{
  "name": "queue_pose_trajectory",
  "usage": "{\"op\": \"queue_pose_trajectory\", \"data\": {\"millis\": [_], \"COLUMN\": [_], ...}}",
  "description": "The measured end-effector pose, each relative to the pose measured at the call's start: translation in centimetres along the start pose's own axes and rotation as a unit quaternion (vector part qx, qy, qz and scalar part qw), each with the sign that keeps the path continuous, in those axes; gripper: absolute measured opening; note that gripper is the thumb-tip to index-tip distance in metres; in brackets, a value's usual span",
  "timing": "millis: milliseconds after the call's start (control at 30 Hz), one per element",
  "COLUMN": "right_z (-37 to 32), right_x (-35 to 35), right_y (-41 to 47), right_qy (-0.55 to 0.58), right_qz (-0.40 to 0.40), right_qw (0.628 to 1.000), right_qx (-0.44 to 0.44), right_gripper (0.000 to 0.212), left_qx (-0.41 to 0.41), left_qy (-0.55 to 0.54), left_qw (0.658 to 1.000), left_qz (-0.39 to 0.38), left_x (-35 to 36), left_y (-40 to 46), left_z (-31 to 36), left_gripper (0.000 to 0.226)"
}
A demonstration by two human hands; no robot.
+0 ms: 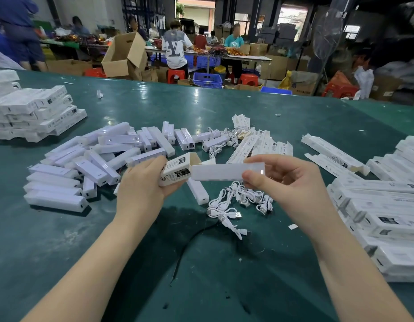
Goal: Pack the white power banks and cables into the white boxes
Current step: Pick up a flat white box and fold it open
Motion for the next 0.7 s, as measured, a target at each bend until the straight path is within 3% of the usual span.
{"op": "queue_pose_trajectory", "data": {"millis": [267, 367, 467, 600, 700], "right_z": [1.8, 1.9, 1.7, 1.4, 1.1], "right_x": [-0.3, -0.6, 0.1, 1.7, 2.3], "right_y": [0.9, 0.9, 0.7, -0.2, -0.7], "right_qy": [0.092, 0.099, 0.054, -0.030, -0.077], "right_qz": [0.041, 0.049, 0.047, 0.075, 0.103], "right_qw": [0.992, 0.990, 0.997, 0.996, 0.987], "right_qx": [0.075, 0.085, 0.040, -0.037, -0.093], "right_gripper": [0.010, 0.017, 0.007, 0.029, 0.023], "left_qx": [0.046, 0.068, 0.074, 0.074, 0.072], "left_qy": [-0.003, -0.003, 0.010, 0.004, -0.007], "left_qw": [0.999, 0.997, 0.996, 0.996, 0.997], "left_qz": [-0.022, -0.041, -0.050, -0.045, -0.041], "left_x": [0.2, 0.5, 0.8, 0.8, 0.8], "left_y": [0.1, 0.2, 0.1, 0.0, 0.0], "left_z": [0.4, 0.4, 0.5, 0.7, 0.9], "left_gripper": [0.038, 0.032, 0.032, 0.033, 0.032]}}
Point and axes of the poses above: each hand's wrist, its own y-axis towards the middle knuckle, its own x-axis out of the palm, z = x × y, the point moved 4 cm from there along y, towards the middle knuckle, and after that the axes turned 1 degree about -z, right-handed, at the moved point
